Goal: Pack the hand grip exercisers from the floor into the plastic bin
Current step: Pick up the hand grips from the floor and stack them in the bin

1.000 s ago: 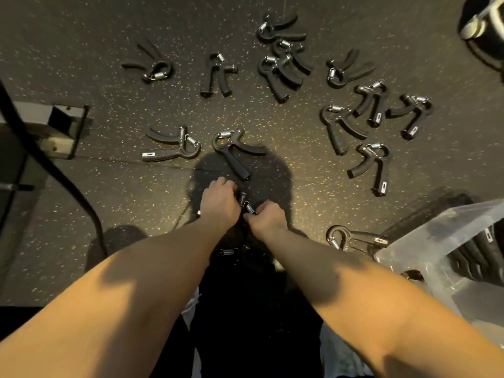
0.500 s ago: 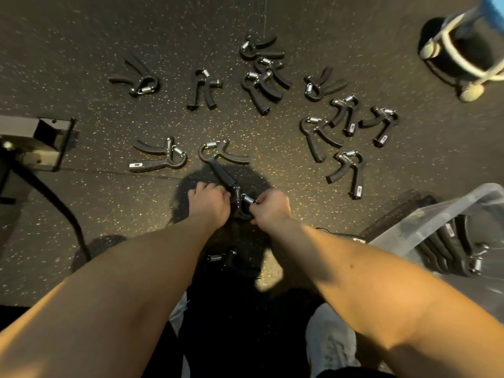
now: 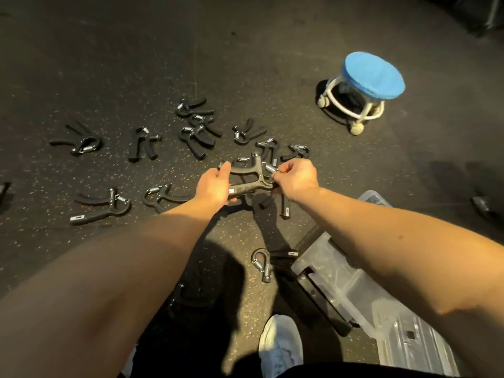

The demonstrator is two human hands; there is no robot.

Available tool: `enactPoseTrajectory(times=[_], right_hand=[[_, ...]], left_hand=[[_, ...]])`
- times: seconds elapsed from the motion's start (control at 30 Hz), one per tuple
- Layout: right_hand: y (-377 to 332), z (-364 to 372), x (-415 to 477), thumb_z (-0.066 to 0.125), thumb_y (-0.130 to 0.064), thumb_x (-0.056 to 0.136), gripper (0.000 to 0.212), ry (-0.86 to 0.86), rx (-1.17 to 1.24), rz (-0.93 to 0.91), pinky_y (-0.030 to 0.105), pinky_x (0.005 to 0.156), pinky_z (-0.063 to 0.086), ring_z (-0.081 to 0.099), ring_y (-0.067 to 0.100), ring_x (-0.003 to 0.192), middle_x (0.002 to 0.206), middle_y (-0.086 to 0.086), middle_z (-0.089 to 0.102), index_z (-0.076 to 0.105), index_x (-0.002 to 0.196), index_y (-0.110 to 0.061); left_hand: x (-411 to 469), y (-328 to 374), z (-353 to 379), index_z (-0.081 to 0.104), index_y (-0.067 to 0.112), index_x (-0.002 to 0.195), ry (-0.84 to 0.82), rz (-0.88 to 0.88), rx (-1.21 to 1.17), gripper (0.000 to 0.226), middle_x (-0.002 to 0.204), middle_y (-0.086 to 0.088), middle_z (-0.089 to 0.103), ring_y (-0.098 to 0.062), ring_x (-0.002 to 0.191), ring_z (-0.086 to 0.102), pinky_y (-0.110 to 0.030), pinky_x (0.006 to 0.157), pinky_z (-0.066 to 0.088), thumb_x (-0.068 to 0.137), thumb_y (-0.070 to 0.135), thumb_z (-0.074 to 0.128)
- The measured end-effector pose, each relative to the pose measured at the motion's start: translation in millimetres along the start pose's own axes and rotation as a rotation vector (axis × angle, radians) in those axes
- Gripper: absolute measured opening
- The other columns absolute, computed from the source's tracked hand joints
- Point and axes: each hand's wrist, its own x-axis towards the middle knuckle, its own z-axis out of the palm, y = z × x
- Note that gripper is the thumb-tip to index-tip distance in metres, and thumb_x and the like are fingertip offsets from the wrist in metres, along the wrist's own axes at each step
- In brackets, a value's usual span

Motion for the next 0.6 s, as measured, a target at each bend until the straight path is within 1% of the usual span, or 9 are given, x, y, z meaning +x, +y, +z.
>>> enactPoseTrajectory(times=[0.07, 0.13, 0.2, 0.23, 0.3, 0.4, 0.5, 0.57, 0.6], right_hand=[[3, -32, 3, 0.074, -0.011, 0.081, 0.006, 0.042, 0.009, 0.004, 0.029, 0.067, 0.061, 0.072, 0.019, 0.072, 0.08, 0.004, 0.073, 0.072, 0.083, -0.005], [8, -63, 4, 0.076, -0.009, 0.08, 0.008, 0.07, 0.068, 0.009, 0.039, 0.069, 0.063, 0.074, 0.026, 0.071, 0.081, 0.011, 0.074, 0.07, 0.075, -0.011], [16, -93, 4, 0.077, -0.009, 0.083, 0.013, 0.099, 0.129, 0.015, 0.035, 0.063, 0.062, 0.072, 0.023, 0.064, 0.077, 0.01, 0.072, 0.068, 0.074, -0.014], [21, -107, 4, 0.076, -0.011, 0.085, 0.012, 0.115, 0.151, 0.029, 0.031, 0.062, 0.061, 0.07, 0.02, 0.062, 0.075, 0.008, 0.071, 0.07, 0.075, -0.013], [40, -130, 5, 0.075, -0.013, 0.087, 0.014, 0.176, 0.231, 0.067, 0.03, 0.065, 0.061, 0.068, 0.018, 0.062, 0.068, 0.004, 0.068, 0.072, 0.073, -0.014], [73, -153, -5, 0.074, -0.016, 0.087, 0.014, 0.26, 0.38, 0.144, 0.03, 0.07, 0.061, 0.067, 0.016, 0.063, 0.064, 0.001, 0.068, 0.075, 0.074, -0.02], [104, -164, -27, 0.068, -0.016, 0.091, 0.009, 0.329, 0.591, 0.24, 0.021, 0.057, 0.055, 0.061, 0.012, 0.054, 0.061, -0.001, 0.064, 0.074, 0.085, -0.019], [125, -159, -40, 0.061, -0.011, 0.095, 0.008, 0.32, 0.814, 0.279, 0.022, 0.047, 0.049, 0.056, 0.015, 0.052, 0.063, 0.003, 0.06, 0.068, 0.093, -0.015], [135, -154, -45, 0.058, -0.01, 0.097, 0.01, 0.314, 0.925, 0.294, 0.023, 0.047, 0.049, 0.057, 0.017, 0.053, 0.067, 0.007, 0.061, 0.066, 0.101, -0.012]], left_hand=[[-13, 22, 20, 0.058, 0.007, 0.111, -0.054, 0.031, -0.055, 0.045, 0.105, -0.011, 0.069, -0.028, 0.083, 0.07, -0.029, 0.049, 0.049, 0.103, 0.047, 0.04], [-26, 42, 41, 0.056, 0.007, 0.121, -0.113, 0.067, -0.159, 0.038, 0.11, -0.01, 0.068, -0.023, 0.076, 0.069, -0.029, 0.055, 0.054, 0.103, 0.039, 0.047], [-38, 57, 60, 0.048, 0.006, 0.134, -0.19, 0.05, -0.294, 0.043, 0.115, -0.014, 0.065, -0.021, 0.072, 0.068, -0.029, 0.061, 0.055, 0.098, 0.025, 0.061], [-44, 63, 70, 0.045, 0.005, 0.138, -0.236, 0.047, -0.334, 0.048, 0.112, -0.015, 0.065, -0.018, 0.07, 0.067, -0.026, 0.059, 0.055, 0.095, 0.017, 0.065], [-58, 71, 90, 0.047, 0.004, 0.136, -0.302, 0.098, -0.321, 0.047, 0.104, -0.018, 0.067, -0.012, 0.063, 0.067, -0.02, 0.056, 0.053, 0.093, 0.006, 0.066], [-75, 77, 123, 0.055, 0.003, 0.13, -0.348, 0.151, -0.272, 0.038, 0.111, -0.02, 0.066, -0.013, 0.07, 0.071, -0.019, 0.065, 0.057, 0.094, 0.006, 0.065], [-88, 80, 156, 0.06, 0.01, 0.125, -0.378, 0.187, -0.189, 0.033, 0.12, -0.017, 0.063, -0.017, 0.084, 0.073, -0.017, 0.072, 0.058, 0.093, 0.008, 0.066], [-97, 80, 176, 0.062, 0.014, 0.123, -0.402, 0.224, -0.091, 0.031, 0.116, -0.014, 0.066, -0.016, 0.083, 0.073, -0.014, 0.065, 0.056, 0.092, 0.01, 0.067], [-101, 78, 186, 0.062, 0.014, 0.122, -0.404, 0.248, -0.044, 0.031, 0.11, -0.013, 0.068, -0.016, 0.078, 0.071, -0.014, 0.058, 0.053, 0.092, 0.01, 0.067]])
